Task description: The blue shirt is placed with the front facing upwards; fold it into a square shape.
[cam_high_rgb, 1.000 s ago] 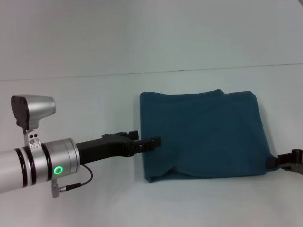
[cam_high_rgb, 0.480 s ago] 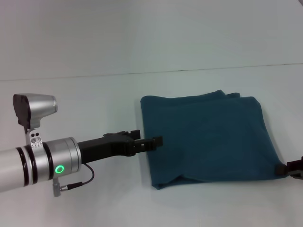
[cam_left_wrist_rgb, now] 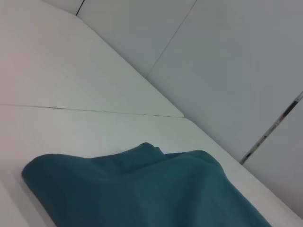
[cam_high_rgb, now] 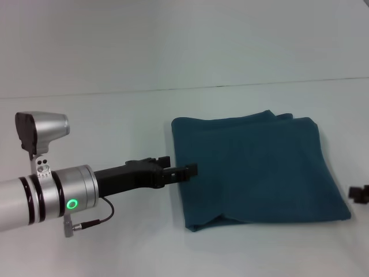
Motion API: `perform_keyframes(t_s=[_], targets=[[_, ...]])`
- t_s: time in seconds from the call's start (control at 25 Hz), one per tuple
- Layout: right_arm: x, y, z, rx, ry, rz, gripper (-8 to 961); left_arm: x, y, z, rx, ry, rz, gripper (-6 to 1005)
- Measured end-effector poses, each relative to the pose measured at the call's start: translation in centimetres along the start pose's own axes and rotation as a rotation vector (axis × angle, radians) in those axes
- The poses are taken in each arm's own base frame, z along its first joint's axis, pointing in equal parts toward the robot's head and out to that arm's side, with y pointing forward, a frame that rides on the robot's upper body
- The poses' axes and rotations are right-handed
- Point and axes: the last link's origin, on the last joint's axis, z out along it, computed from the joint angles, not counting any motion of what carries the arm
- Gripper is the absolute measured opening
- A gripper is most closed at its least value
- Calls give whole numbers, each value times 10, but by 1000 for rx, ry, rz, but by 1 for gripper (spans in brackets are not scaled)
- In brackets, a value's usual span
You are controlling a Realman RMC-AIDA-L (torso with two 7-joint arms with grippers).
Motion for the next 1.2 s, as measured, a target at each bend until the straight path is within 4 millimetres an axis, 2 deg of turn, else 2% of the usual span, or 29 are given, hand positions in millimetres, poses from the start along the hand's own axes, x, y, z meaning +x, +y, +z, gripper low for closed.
perform_keyframes(t_s=[0.2,0.32,0.48,0.68,0.72,0.76,0.84,1.04,1.12,1.2], targets=[[-10,0,-27,-13,-122,-22,286,1,-1,0,2,1,3,875],[-20,8,-32,-66,-195,-57,389,2,0,0,2,1,6,875],[-34,26,-18,-146,-252,-109,502,3,-1,0,4,5,8,874],[-46,45,19,-149,-222,-195,649,5,-1,1,7,8,10,873],[-48,52,34,-135,-211,-243,681,5,-1,1,7,8,11,873],[-48,52,34,-135,-211,-243,712,5,-1,1,7,8,11,873],[-48,58,48,-130,-206,-301,774,5,-1,1,8,8,10,872],[-49,71,79,-95,-184,-442,636,4,-2,0,12,9,3,871],[-49,71,96,-38,-158,-470,539,3,-3,0,16,11,-3,871],[-48,69,101,-15,-149,-476,442,3,-3,0,17,11,-5,870]])
